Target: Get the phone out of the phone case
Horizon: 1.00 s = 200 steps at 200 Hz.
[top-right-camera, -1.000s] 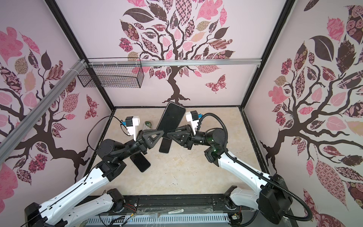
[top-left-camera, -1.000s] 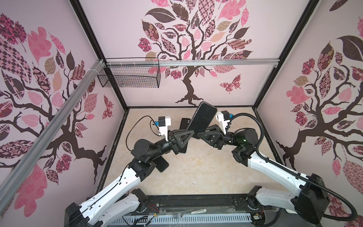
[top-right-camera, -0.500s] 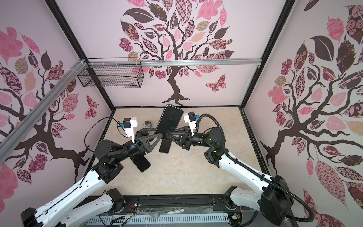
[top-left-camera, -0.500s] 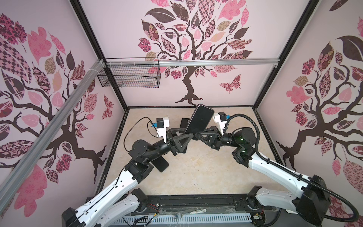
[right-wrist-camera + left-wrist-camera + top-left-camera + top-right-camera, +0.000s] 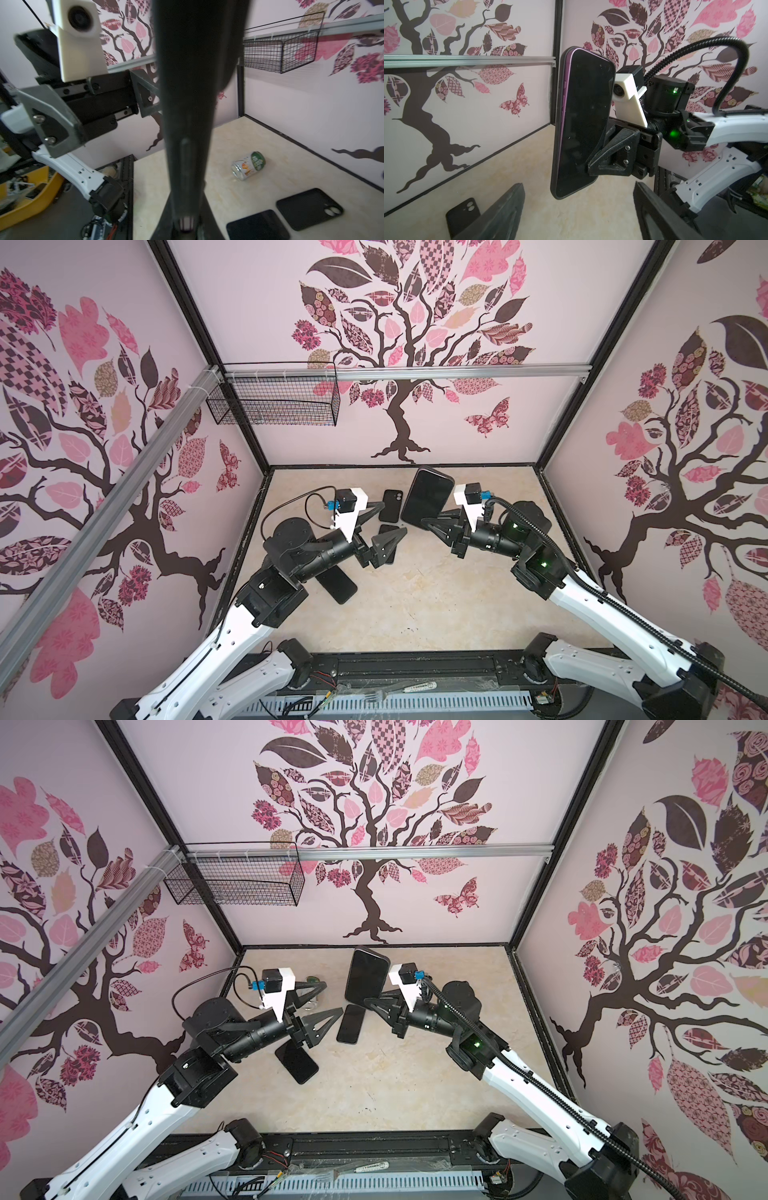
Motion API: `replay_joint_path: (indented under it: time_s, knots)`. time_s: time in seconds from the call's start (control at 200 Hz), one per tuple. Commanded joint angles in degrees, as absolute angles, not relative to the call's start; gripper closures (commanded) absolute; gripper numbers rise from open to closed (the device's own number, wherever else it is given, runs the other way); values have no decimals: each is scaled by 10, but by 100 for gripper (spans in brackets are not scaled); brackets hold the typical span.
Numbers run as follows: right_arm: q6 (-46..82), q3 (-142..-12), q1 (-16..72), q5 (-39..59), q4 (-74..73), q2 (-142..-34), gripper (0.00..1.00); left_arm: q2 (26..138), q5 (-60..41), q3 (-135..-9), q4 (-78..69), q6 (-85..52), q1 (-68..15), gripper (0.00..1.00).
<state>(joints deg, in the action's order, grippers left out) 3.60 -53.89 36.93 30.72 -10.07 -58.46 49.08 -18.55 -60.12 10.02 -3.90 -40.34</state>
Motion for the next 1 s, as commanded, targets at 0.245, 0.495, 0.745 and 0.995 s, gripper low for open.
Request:
replay_joint_path:
  time_s: [0.245,0.495,0.745,0.995]
  knots:
    - [-300,-577,366,233,57,-566,100,534,-192,-671,150,124,-399,17]
    - [-293,-544,366,228,29,-548,100,537,-143,-675,159,213,-429,20]
    - [-264,-520,366,242,-19,-531,100,532,-116,-657,118,247,-471,35]
    - [-261,-518,366,250,-25,-530,100,537,-137,-657,118,235,-475,43]
